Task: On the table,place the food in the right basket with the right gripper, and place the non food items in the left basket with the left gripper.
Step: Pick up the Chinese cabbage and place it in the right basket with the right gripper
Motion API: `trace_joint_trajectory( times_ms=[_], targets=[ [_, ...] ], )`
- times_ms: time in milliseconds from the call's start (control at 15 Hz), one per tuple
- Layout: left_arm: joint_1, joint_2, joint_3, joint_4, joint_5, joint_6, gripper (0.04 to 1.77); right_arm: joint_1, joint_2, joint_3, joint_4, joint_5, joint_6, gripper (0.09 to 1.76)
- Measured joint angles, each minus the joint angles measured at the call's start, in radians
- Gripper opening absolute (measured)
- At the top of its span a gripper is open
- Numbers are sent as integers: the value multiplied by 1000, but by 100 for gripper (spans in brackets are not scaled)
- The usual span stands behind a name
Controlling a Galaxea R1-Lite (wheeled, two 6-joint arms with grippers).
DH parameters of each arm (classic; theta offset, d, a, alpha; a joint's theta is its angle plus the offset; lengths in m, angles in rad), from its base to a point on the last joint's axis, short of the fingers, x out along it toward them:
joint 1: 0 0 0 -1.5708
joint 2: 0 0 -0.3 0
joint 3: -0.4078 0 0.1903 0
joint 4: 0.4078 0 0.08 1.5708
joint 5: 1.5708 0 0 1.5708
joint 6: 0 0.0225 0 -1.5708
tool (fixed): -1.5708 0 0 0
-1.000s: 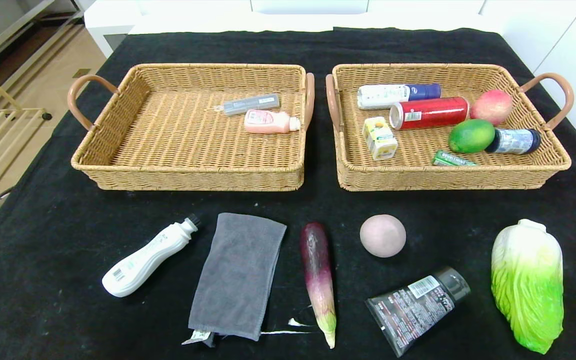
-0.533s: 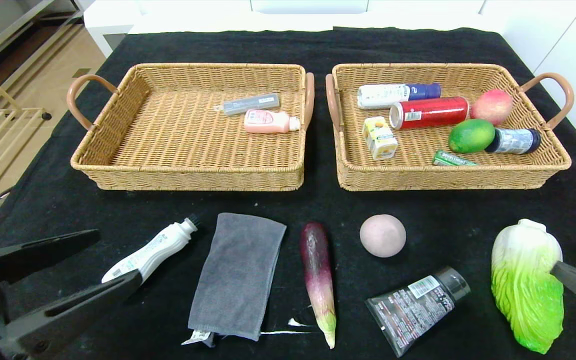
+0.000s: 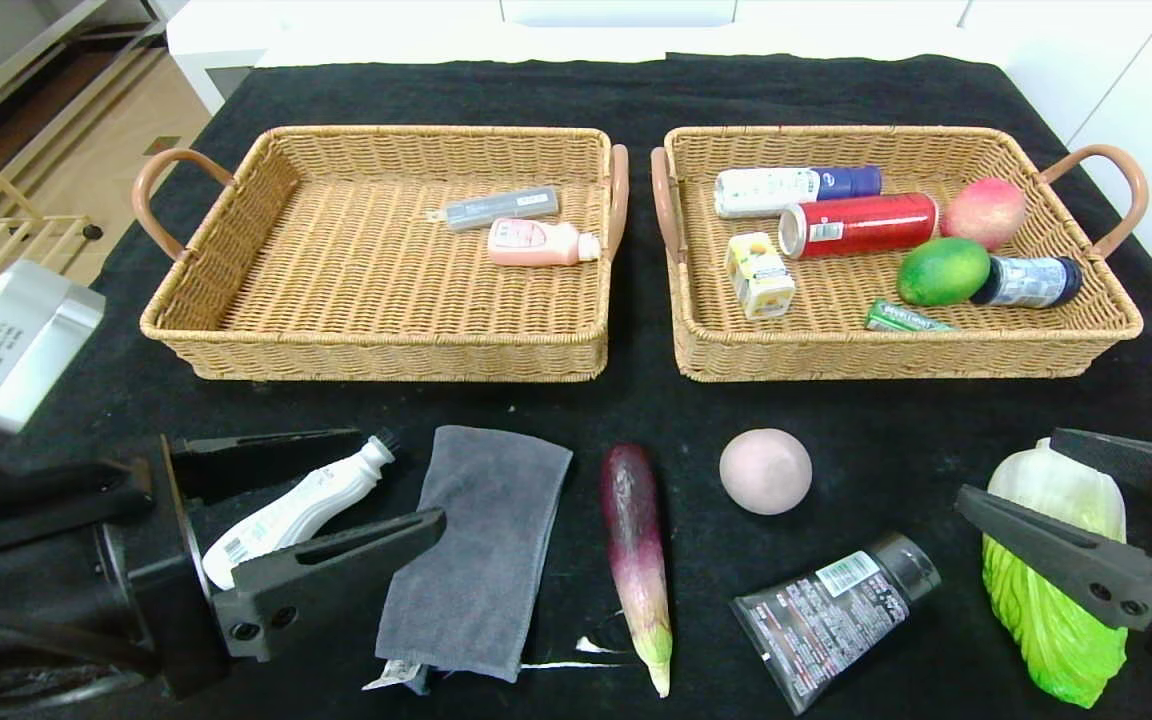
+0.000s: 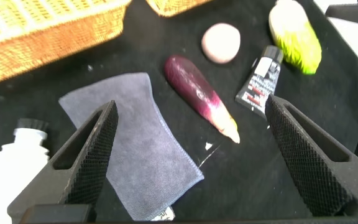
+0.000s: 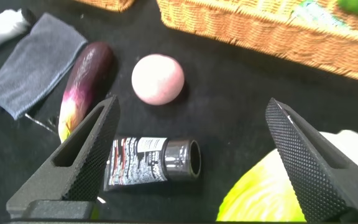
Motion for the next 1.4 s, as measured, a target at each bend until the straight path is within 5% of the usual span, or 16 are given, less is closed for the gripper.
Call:
trace_joint_trajectory(
  times_ms=[733,1133,1400],
  targets=[
    [8,10,24,3,5,4,172,5,19,-10,28,-41,-5,171],
    [10,9,23,10,10,3,172,-13,21,-180,366,-271,7,171],
    [13,10,20,8,13,3,172,-46,23,-339,678,-301,175,171]
  ],
)
